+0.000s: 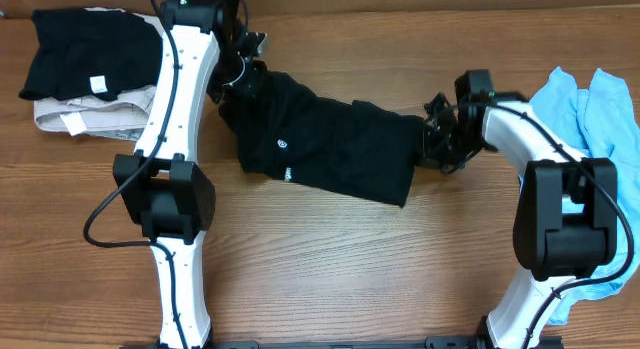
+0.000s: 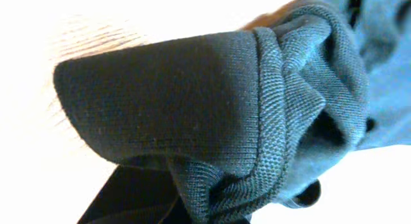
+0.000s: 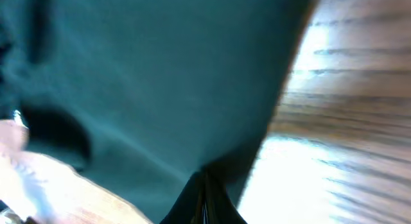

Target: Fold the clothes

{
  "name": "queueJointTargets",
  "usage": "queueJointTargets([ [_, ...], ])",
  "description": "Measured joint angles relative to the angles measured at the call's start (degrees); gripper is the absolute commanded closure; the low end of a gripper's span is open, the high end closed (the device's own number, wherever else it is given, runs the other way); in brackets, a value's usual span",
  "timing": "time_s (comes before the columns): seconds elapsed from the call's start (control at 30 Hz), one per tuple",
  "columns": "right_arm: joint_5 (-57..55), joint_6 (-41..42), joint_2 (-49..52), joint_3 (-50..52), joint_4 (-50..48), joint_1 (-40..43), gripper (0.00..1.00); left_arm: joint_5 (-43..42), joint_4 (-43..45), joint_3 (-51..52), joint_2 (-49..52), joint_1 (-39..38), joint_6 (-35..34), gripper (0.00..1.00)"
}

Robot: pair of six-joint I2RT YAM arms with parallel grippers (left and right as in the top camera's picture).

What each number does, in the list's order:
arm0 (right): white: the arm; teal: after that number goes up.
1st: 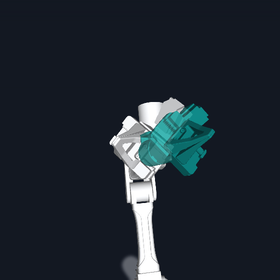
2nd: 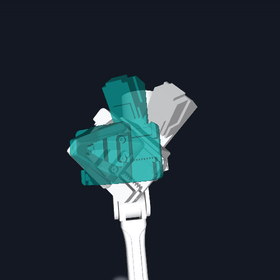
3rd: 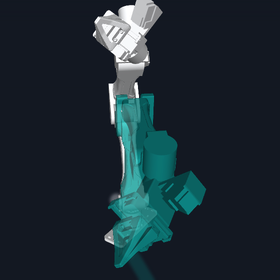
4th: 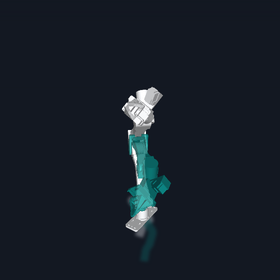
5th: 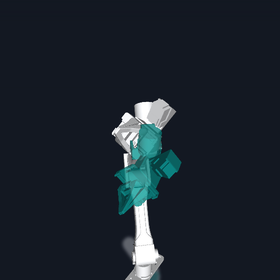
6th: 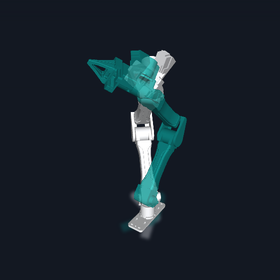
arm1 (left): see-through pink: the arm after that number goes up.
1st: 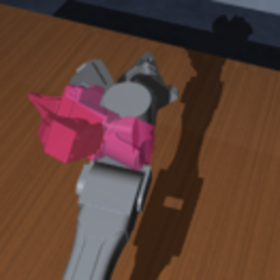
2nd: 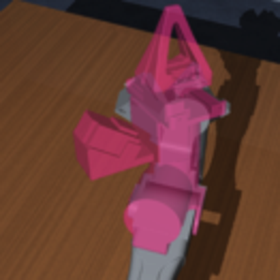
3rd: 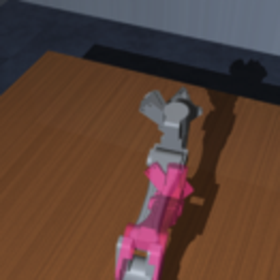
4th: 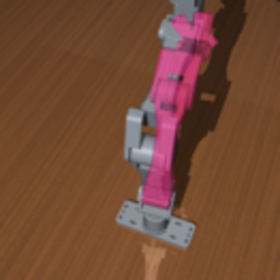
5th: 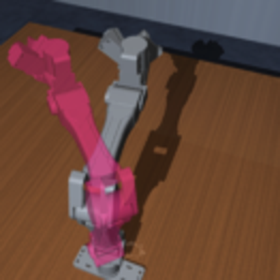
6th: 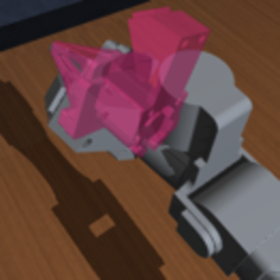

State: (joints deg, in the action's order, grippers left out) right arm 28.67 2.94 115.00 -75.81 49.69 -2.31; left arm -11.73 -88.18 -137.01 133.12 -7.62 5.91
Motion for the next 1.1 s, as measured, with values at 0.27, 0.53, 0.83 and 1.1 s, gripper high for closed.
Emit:
queueJointTargets([
  [0.27,7.5,5.3,0.0,6.4,-13.0,0.0,0.96,0.0,-0.1,0.0,-0.6,-0.8,0.0,0.96],
  [0.53,9.5,13.4,0.0,6.8,-16.5,0.0,0.96,0.0,-0.2,-0.3,-0.6,-2.0,0.0,0.96],
  [0.83,9.5,15.5,0.0,6.8,-16.0,0.0,0.96,-1.4,2.6,-1.8,-0.9,-9.2,-3.9,0.96],
  [1.1,9.4,16.0,0.0,6.8,-15.8,0.0,0.96,-3.3,4.0,-1.8,-0.9,-16.7,-12.8,0.96],
])
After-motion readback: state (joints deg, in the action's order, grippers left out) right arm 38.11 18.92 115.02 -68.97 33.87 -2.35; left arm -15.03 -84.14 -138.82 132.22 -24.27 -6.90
